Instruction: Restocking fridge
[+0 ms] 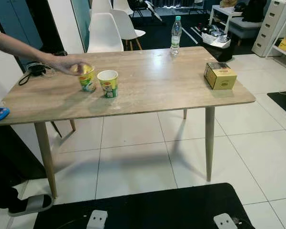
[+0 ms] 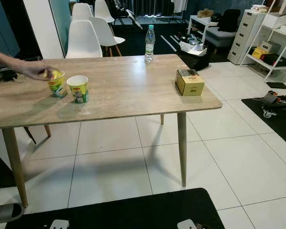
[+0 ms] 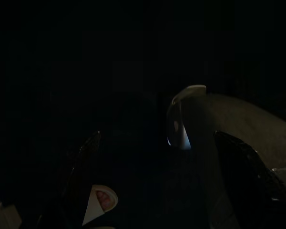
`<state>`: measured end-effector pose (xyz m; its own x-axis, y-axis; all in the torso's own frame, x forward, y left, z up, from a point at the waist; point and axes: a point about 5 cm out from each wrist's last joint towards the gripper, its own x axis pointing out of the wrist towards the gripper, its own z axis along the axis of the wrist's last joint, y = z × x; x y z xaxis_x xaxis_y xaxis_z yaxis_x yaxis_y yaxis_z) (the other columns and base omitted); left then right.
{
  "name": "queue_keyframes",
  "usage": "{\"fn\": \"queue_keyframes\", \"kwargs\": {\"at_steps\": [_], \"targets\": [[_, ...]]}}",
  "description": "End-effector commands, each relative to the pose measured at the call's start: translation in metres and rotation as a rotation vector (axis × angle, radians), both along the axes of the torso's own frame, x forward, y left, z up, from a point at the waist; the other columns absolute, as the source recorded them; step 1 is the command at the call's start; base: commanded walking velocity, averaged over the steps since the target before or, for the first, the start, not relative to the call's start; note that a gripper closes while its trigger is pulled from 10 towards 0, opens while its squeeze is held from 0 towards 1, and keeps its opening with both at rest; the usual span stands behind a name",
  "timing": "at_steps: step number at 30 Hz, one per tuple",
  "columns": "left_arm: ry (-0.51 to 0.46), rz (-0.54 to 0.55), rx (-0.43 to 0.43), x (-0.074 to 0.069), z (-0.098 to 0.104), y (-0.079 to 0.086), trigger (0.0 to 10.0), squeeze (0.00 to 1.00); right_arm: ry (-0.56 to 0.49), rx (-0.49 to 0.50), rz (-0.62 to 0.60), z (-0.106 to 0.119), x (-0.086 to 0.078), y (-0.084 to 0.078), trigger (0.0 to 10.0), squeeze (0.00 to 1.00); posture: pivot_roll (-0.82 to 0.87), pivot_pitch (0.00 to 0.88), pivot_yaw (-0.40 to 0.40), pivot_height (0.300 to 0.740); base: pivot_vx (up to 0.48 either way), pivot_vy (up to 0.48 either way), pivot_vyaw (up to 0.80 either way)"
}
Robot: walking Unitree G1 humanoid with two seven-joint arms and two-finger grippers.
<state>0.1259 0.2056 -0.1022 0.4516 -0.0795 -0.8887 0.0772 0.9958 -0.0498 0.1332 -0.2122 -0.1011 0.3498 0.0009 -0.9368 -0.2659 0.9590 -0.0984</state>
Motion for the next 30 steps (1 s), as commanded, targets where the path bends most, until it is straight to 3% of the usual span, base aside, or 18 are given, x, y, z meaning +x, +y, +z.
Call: {"fn": "queue_keyframes", "kwargs": {"at_steps": [1, 19, 30], "targets": [[0.000, -0.003, 0.002, -0.001, 0.000, 0.002, 10.0, 0.00, 0.005, -0.003, -0.005, -0.001, -0.003, 0.000, 10.0, 0.00, 0.08, 0.000, -0.016, 0.740, 0.000, 0.000, 0.00], [0.002, -0.035, 0.000, -0.001, -0.001, -0.005, 10.0, 0.00, 0.006, -0.019, 0.006, -0.002, -0.005, 0.002, 10.0, 0.00, 0.08, 0.000, -0.007, 0.740, 0.000, 0.000, 0.00], [0.004, -0.037, 0.000, -0.002, -0.001, -0.006, 10.0, 0.00, -0.042, -0.128, 0.079, 0.001, 0.004, -0.001, 10.0, 0.00, 0.08, 0.000, -0.006, 0.740, 0.000, 0.000, 0.00]]}}
